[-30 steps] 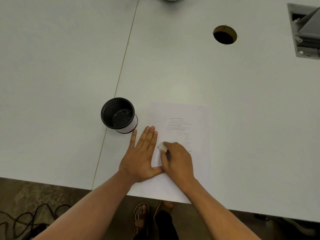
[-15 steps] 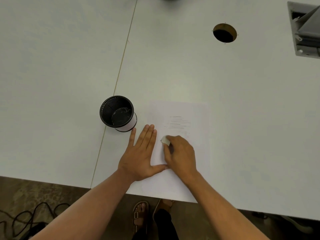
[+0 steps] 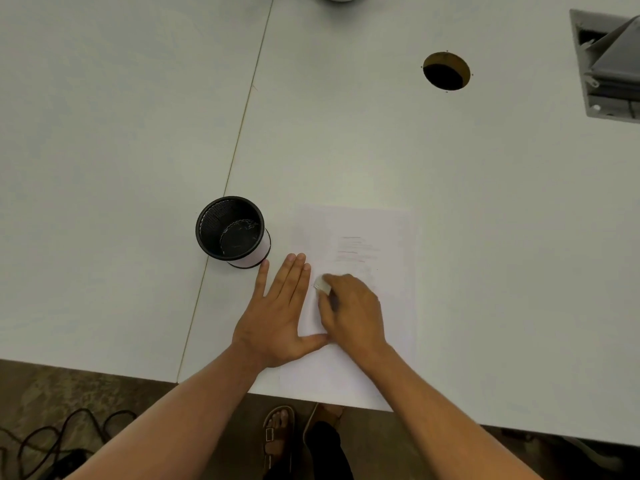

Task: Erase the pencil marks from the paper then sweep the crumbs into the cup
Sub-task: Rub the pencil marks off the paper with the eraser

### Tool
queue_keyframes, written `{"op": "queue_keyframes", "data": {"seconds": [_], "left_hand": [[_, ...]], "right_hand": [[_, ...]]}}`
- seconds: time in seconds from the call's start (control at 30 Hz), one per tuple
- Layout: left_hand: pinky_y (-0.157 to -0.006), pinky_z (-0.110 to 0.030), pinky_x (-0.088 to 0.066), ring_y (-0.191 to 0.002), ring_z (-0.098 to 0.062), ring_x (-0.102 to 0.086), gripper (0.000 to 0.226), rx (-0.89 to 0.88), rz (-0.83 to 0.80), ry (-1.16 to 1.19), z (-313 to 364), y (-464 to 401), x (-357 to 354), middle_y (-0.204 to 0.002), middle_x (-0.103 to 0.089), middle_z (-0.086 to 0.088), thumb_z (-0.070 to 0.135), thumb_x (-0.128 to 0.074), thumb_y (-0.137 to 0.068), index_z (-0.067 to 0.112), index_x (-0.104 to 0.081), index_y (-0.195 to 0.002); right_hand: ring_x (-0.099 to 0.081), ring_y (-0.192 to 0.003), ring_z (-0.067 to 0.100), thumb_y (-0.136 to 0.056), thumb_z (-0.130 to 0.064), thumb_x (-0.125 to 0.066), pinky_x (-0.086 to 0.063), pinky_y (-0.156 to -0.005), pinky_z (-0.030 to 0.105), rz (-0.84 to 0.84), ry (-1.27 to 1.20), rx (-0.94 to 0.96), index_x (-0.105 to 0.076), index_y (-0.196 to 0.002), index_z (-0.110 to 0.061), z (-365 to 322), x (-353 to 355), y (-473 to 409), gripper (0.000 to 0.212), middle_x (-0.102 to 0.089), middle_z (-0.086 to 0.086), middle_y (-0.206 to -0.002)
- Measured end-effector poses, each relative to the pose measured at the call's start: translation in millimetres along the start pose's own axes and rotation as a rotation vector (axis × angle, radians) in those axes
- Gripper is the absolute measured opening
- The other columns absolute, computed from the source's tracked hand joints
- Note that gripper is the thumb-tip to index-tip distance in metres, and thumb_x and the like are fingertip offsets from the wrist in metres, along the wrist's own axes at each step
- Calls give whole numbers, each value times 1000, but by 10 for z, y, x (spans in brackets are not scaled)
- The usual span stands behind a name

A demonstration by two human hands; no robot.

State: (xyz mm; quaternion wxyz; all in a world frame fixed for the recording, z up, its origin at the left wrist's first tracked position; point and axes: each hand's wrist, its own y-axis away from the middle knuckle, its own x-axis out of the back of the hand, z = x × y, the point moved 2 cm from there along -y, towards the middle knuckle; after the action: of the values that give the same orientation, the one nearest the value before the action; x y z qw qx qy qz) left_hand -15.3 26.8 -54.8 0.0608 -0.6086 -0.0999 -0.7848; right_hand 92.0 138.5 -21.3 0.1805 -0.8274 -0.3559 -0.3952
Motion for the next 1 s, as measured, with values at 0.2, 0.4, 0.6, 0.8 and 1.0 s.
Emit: {"op": "queue_keyframes", "data": {"seconds": [0.2,0.4,0.6,0.8,1.0], "left_hand": [[-123,-63,-10,-158,-27,-1,115,25,-35,-25,9,-3,20,-170,-6,-16,88,-27,-87,-2,-14,-159],[-122,-63,-11,-158,-27,-3,115,21,-26,-18,2,7,8,-169,-7,-15,88,-28,-87,-1,-15,-159],[-123,-63,-11,-158,-27,-3,115,22,-19,-11,6,2,8,-170,-6,-15,88,-30,-87,0,-15,-159],[-123,-63,-10,-158,-26,-1,115,30,-30,-13,5,1,12,-170,-5,-14,88,-28,-87,0,-13,-159],[-123,-63,-11,-158,-27,-5,113,6,0,1,-5,1,0,-169,-9,-15,87,-29,-87,0,-19,-159]], "right_hand": [[-61,-74,18,-90,-24,-58,-41,-63,23,114,11,-141,-70,-93,-14,245,228,-673,15,-68,3,-83],[-61,-74,18,-88,-17,-60,-43,-65,24,101,-10,-101,-68,-97,-11,126,125,-421,14,-68,4,-85],[-61,-73,16,-88,-23,-61,-46,-62,25,37,-7,-34,-69,-98,-14,73,70,-323,16,-68,1,-84],[-62,-75,19,-89,-17,-59,-45,-64,25,136,-7,-132,-68,-99,-10,103,123,-690,16,-69,6,-88],[-61,-70,14,-86,-18,-67,-45,-61,22,11,-39,17,-69,-99,-12,-39,23,-23,15,-68,1,-81]]}}
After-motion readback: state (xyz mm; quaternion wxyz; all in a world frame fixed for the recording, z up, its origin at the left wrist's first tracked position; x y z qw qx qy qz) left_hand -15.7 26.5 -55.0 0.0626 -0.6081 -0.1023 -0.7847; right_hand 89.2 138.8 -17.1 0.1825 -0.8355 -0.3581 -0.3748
